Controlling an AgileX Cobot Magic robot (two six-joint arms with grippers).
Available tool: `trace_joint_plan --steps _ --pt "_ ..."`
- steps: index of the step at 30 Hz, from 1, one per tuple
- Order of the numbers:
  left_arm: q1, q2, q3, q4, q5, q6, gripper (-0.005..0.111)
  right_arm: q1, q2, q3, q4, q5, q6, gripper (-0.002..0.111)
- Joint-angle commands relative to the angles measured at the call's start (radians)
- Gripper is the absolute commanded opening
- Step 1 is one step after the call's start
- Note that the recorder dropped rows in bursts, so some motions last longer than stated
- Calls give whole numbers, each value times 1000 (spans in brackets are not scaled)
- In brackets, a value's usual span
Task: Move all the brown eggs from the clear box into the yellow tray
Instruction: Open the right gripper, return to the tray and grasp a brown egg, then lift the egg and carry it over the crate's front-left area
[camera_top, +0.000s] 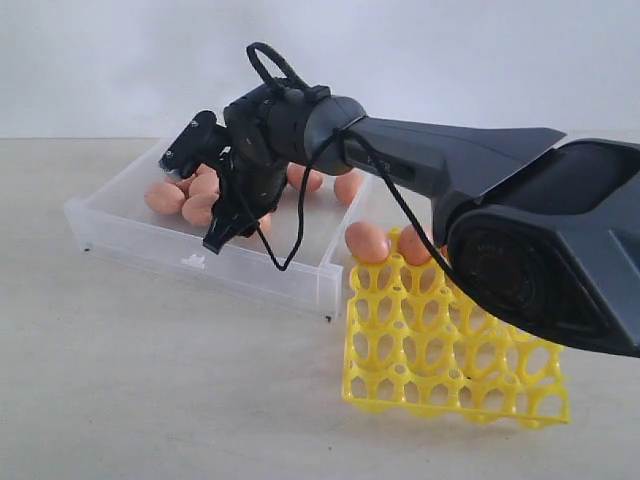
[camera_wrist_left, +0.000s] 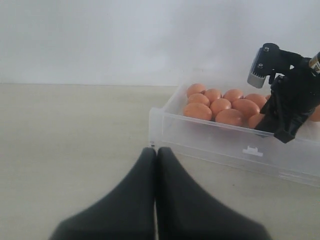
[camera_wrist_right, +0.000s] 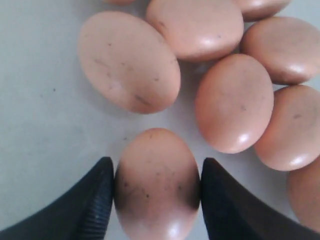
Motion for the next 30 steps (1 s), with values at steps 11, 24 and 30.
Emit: trace_joint_plan --steps 11,24,30 --pt "-4 -3 -3 -5 0 1 -4 -14 -45 1 288 29 39 0" --pt "-4 -3 -3 -5 0 1 -4 -12 -155 4 442 17 234 0" --pt "-4 -3 -3 -5 0 1 -4 -2 -511 527 435 -455 236 0"
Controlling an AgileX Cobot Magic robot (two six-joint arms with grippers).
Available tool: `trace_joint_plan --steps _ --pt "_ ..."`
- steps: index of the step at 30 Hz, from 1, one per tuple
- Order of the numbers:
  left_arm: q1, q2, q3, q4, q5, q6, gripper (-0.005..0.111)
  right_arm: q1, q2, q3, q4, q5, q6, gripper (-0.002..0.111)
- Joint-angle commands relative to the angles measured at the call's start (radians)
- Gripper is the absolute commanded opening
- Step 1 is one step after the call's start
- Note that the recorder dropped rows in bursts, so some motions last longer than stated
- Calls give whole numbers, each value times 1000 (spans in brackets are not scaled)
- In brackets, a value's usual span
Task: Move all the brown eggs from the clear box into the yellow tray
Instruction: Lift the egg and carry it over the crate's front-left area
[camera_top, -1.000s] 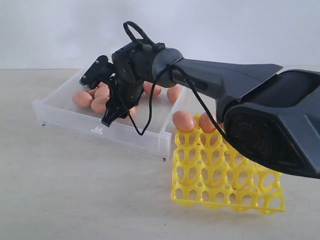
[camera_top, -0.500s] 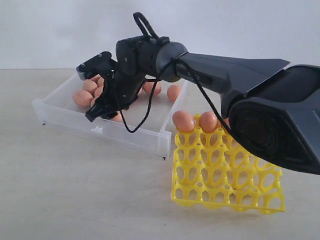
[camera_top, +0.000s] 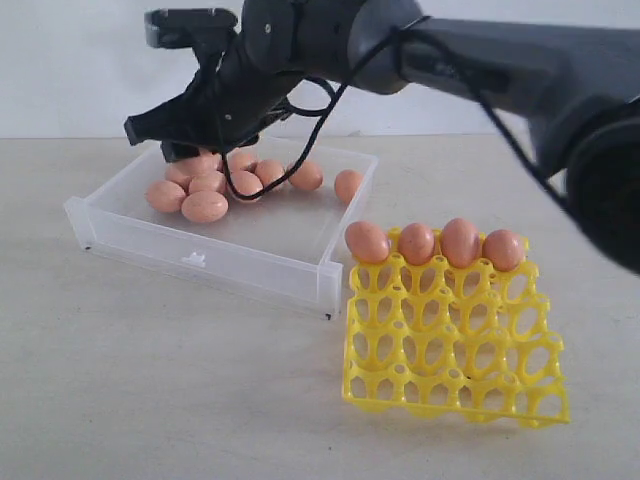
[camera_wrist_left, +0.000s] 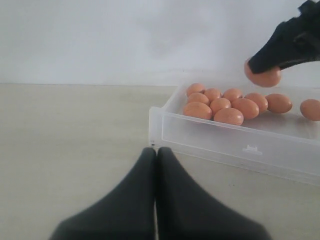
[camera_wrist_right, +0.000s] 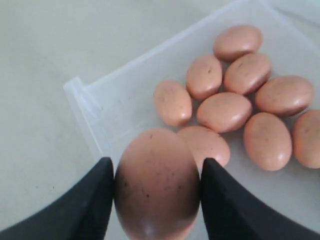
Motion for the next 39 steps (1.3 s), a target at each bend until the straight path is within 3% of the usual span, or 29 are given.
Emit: trace_joint_plan --steps 1,4,9,14,17,19,22,25,28,31,39 --pt "-4 -3 -3 -5 0 1 -4 20 -307 459 5 -403 5 0" --pt "-4 -3 -3 -5 0 1 -4 31 -516 824 8 -753 53 0" --pt "-4 -3 -3 -5 0 1 -4 0 -680 1153 144 -1131 90 0" --pt "-4 -3 -3 -5 0 1 -4 -43 -722 1299 413 -1282 90 0" --pt "-4 -3 -3 -5 0 1 -4 -95 -722 1341 374 -1265 120 0" --pt "-4 -3 -3 -5 0 1 -4 -166 -722 1344 168 -1208 203 0" --pt "-4 -3 -3 -5 0 1 -4 -303 -722 1326 -580 -1203 648 0" --pt "-4 -3 -3 -5 0 1 -4 -471 -675 1260 -1306 -1418 1194 0" --pt "-4 -3 -3 -5 0 1 -4 -582 -578 1157 -1713 -1647 1368 0" --pt "-4 -3 -3 -5 0 1 -4 -600 -492 1108 -1879 -1704 1427 0" --pt "-4 -3 -3 -5 0 1 -4 -560 -405 1106 -1883 -1564 1181 0"
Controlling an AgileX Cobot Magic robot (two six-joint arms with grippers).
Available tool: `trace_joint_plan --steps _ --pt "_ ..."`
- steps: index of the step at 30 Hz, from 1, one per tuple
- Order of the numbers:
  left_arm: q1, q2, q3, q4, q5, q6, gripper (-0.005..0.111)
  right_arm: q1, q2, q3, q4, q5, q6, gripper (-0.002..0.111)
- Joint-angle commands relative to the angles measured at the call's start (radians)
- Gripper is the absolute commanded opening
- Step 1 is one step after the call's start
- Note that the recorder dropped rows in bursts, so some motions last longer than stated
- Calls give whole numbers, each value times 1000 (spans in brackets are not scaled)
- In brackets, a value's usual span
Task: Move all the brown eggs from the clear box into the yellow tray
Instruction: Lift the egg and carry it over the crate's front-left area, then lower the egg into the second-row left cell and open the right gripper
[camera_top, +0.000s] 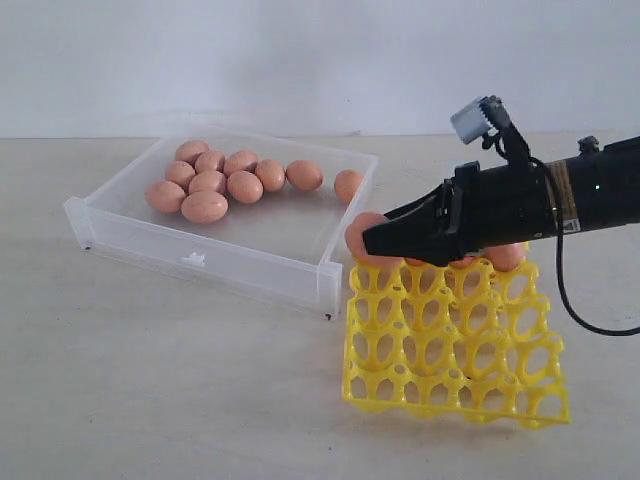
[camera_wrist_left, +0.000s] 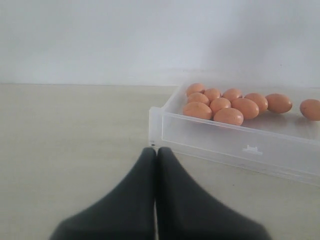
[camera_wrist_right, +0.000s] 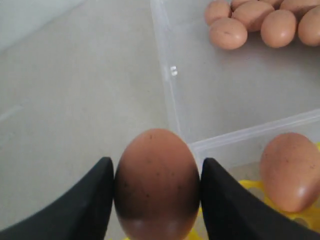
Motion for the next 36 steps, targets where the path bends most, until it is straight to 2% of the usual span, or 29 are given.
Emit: trace_joint_plan --steps 1,5,7,14,18,24,36 --pt "-4 -3 -3 -5 0 1 -4 28 13 -9 4 86 -142 0" --pt "-4 -3 -3 -5 0 1 -4 72 38 -9 38 215 -301 0" --pt "-4 -3 -3 -5 0 1 -4 91 53 -9 124 260 -377 0" --pt "-4 -3 -3 -5 0 1 -4 100 66 -9 382 275 -607 0" --pt "-4 -3 -3 -5 0 1 -4 100 87 -9 384 258 -572 0" --pt "-4 -3 -3 -5 0 1 -4 100 108 -9 293 195 -484 0" --pt "-4 -3 -3 -5 0 1 -4 100 108 -9 270 222 -482 1"
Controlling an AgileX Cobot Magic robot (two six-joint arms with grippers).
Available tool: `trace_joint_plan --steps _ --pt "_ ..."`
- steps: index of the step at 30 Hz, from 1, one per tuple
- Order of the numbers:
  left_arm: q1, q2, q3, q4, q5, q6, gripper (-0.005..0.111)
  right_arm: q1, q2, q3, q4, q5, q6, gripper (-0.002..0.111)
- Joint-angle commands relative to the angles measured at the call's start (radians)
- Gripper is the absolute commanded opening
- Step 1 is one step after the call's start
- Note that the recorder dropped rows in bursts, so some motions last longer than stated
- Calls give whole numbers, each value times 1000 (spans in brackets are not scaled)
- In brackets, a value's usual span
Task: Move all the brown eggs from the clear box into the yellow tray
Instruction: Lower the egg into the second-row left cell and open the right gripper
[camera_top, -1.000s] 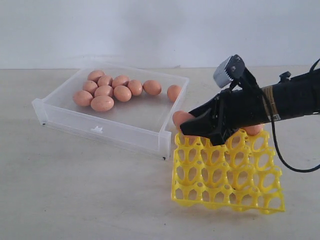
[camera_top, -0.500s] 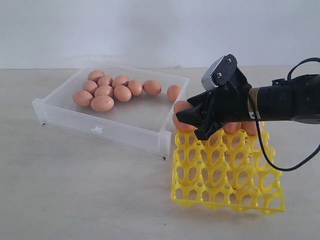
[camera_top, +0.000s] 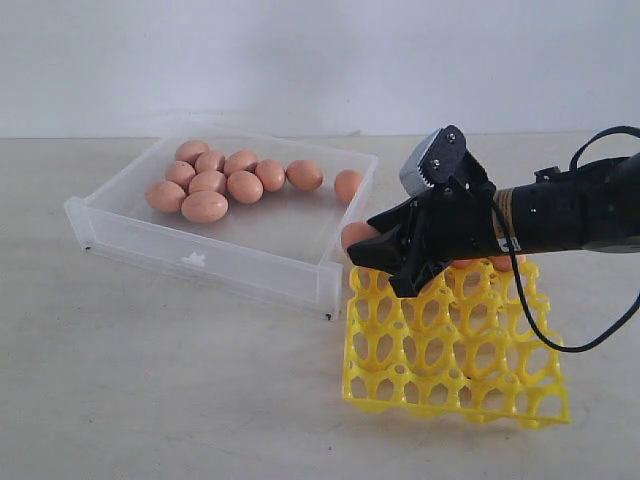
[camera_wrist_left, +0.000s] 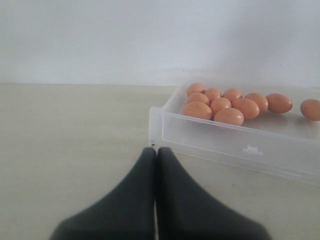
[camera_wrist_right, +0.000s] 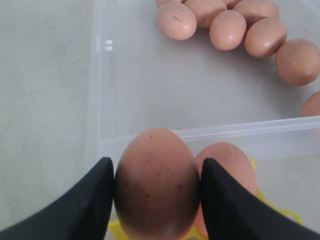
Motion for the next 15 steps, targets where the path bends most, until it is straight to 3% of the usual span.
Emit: trace_joint_plan --steps 1,10,15 --pt "-4 -3 -3 -5 0 1 -4 1 -2 -5 -4 -8 1 2" --pt "-4 -3 -3 -5 0 1 -4 1 -2 -5 -9 -10 0 26" --pt "-4 -3 -3 -5 0 1 -4 1 -2 -5 -15 -8 0 27"
